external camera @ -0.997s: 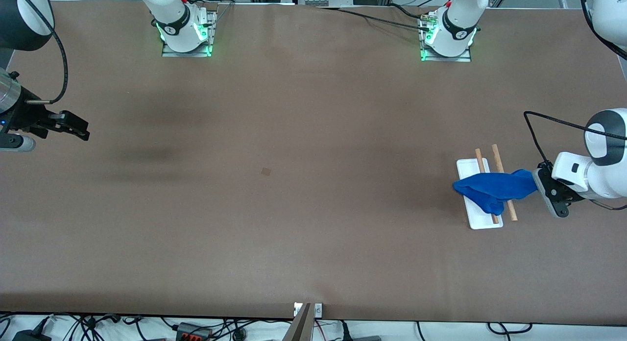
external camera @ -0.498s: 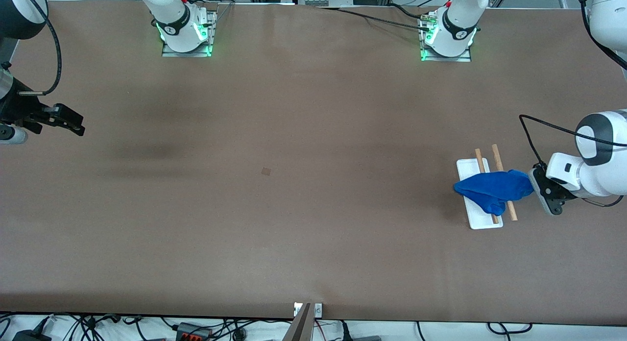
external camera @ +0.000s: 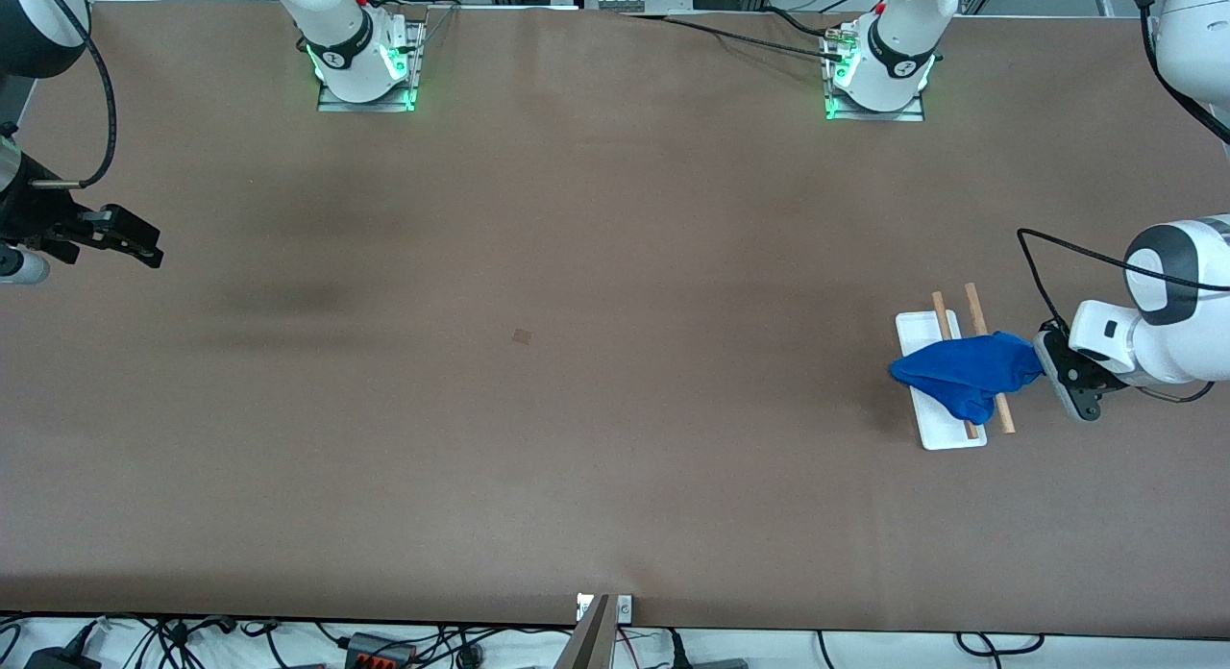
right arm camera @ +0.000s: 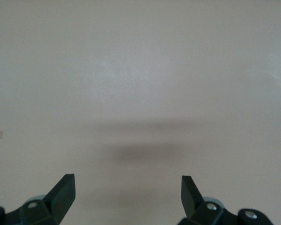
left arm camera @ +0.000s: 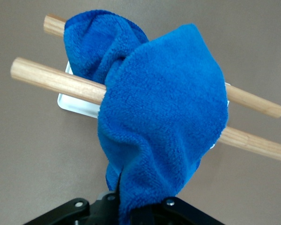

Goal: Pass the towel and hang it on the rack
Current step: 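Lower the towel onto the rods and open the left gripper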

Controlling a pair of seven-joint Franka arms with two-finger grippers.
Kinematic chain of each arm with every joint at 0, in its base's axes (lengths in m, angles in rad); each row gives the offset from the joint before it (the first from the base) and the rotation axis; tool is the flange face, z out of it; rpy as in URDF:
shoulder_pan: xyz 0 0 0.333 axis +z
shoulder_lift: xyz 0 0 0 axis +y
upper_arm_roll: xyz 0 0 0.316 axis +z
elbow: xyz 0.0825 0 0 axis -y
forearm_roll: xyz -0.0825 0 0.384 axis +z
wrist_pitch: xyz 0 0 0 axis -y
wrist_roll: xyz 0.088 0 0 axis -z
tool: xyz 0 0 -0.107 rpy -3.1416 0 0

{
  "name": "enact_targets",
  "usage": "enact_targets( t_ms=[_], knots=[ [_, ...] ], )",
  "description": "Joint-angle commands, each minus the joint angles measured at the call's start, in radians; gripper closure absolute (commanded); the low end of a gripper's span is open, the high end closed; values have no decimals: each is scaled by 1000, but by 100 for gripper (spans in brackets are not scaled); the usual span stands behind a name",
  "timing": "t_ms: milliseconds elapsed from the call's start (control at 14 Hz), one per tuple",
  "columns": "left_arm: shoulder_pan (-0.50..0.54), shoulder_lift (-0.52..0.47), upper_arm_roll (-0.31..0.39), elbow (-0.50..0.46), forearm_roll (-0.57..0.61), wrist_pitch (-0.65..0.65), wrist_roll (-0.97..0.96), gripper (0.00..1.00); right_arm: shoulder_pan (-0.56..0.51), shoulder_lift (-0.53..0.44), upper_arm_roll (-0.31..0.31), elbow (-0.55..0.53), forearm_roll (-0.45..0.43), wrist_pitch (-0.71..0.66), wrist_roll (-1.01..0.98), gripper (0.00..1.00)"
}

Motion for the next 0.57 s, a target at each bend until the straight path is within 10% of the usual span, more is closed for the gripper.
enact_targets(
  t_ms=[0, 142, 498],
  knots=[
    [14, -8, -13, -6, -23, 14, 26, 49, -6, 9, 1, 24, 7, -18, -18, 0],
    [23, -8, -13, 0, -44, 10, 34, 0, -4, 9, 1, 24, 8, -18, -15, 0],
    [32, -15, -13, 25, -52, -16, 66, 0, -7, 7, 0, 24, 8, -19, -16, 0]
  ],
)
